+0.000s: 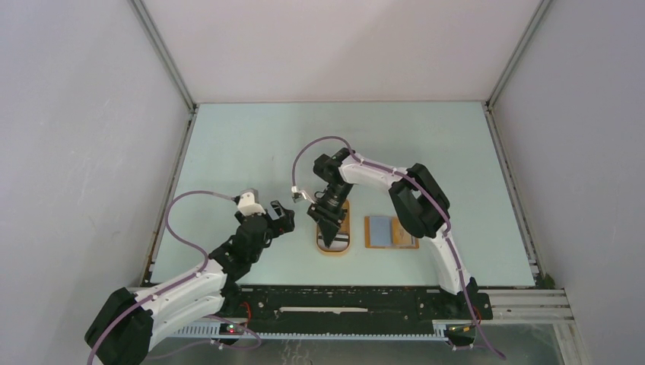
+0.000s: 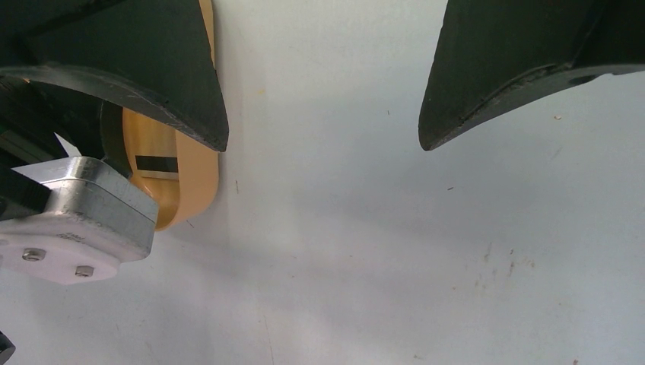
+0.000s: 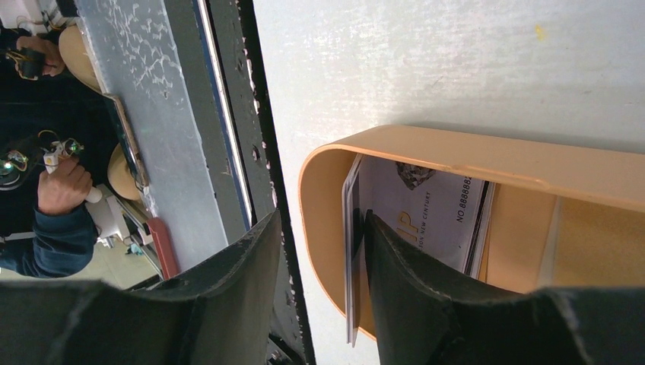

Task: Put the credit cards into the card holder
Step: Pick up the credit card from the storage box.

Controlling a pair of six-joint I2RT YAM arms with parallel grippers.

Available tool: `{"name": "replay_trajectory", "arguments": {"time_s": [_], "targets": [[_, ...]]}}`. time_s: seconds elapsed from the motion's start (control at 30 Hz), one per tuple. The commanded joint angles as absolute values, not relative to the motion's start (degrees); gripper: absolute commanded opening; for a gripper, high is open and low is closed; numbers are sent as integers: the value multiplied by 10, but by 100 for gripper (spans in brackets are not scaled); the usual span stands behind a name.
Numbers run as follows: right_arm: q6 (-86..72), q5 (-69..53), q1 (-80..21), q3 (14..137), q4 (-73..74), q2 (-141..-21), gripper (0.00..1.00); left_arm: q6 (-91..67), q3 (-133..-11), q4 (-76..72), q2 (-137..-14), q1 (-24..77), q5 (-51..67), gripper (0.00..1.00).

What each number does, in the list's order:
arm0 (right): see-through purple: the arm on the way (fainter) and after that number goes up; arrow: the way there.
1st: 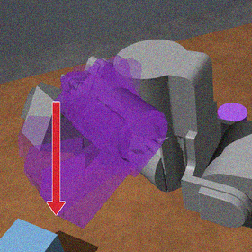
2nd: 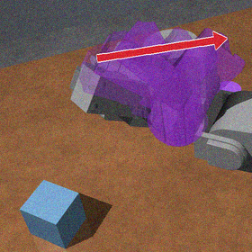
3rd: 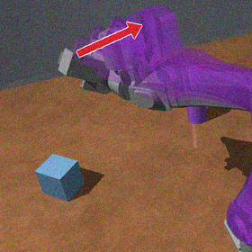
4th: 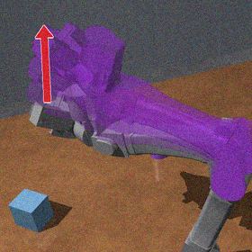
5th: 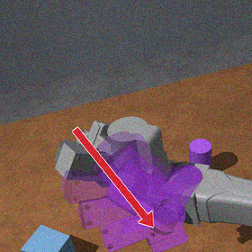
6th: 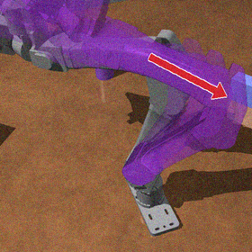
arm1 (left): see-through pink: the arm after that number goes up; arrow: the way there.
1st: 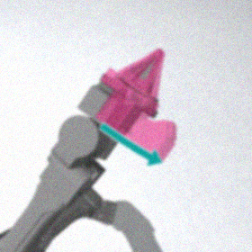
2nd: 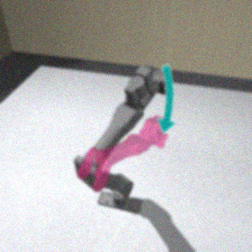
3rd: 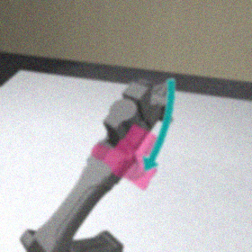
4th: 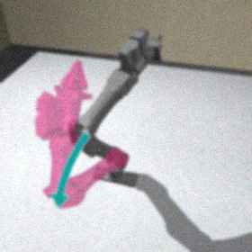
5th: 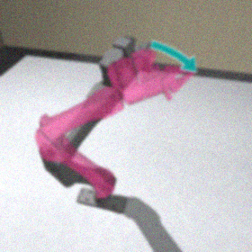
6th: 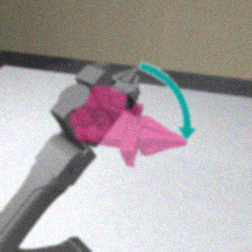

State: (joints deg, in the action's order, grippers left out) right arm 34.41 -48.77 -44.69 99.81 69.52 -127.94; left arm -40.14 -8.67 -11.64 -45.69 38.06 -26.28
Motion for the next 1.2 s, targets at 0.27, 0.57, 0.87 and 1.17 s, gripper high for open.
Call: {"name": "replay_trajectory", "arguments": {"time_s": [0.27, 0.57, 0.87, 1.17], "targets": [[354, -511, -427, 1014, 710, -1250, 52, -409, -78, -134, -453, 372, -260, 99], [353, -519, -409, 1014, 711, -1247, 49, -409, -79, -136, -456, 370, -257, 99], [351, -525, -397, 1016, 710, -1248, 47, -408, -78, -137, -458, 368, -256, 99], [347, -528, -387, 1015, 708, -1247, 43, -408, -78, -137, -456, 367, -253, 99]]}}
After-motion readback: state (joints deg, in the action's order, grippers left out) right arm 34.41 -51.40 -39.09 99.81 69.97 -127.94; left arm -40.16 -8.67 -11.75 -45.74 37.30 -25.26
